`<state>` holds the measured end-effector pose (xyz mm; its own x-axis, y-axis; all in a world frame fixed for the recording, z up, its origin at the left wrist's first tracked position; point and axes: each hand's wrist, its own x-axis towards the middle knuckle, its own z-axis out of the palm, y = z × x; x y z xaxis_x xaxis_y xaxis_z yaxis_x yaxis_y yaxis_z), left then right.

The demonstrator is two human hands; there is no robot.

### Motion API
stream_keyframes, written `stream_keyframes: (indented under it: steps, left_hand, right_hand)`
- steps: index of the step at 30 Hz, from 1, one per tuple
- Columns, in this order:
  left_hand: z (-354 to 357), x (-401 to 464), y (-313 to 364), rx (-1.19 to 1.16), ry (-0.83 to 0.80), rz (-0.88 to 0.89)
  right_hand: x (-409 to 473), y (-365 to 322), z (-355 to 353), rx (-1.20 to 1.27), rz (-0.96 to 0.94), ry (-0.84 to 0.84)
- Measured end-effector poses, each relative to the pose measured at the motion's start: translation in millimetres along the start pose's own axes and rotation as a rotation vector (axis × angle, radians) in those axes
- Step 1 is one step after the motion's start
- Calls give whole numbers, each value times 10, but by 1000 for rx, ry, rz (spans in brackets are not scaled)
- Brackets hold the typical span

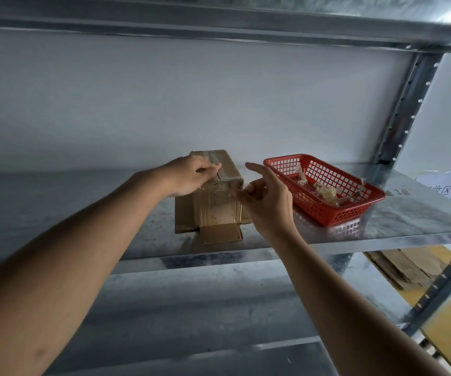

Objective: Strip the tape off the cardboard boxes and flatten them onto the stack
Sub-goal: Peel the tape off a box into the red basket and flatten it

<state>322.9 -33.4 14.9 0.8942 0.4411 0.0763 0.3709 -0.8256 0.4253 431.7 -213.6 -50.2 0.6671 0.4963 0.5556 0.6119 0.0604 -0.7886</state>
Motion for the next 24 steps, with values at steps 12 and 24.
stream_keyframes:
  steps: [12, 24]
  left_hand:
    - [-17, -61, 116, 322, 45, 23]
    - [119, -109, 158, 319, 133, -1]
  right_hand:
    - [67, 38, -48, -325, 68, 228]
    - [-109, 53, -100, -190, -51, 180]
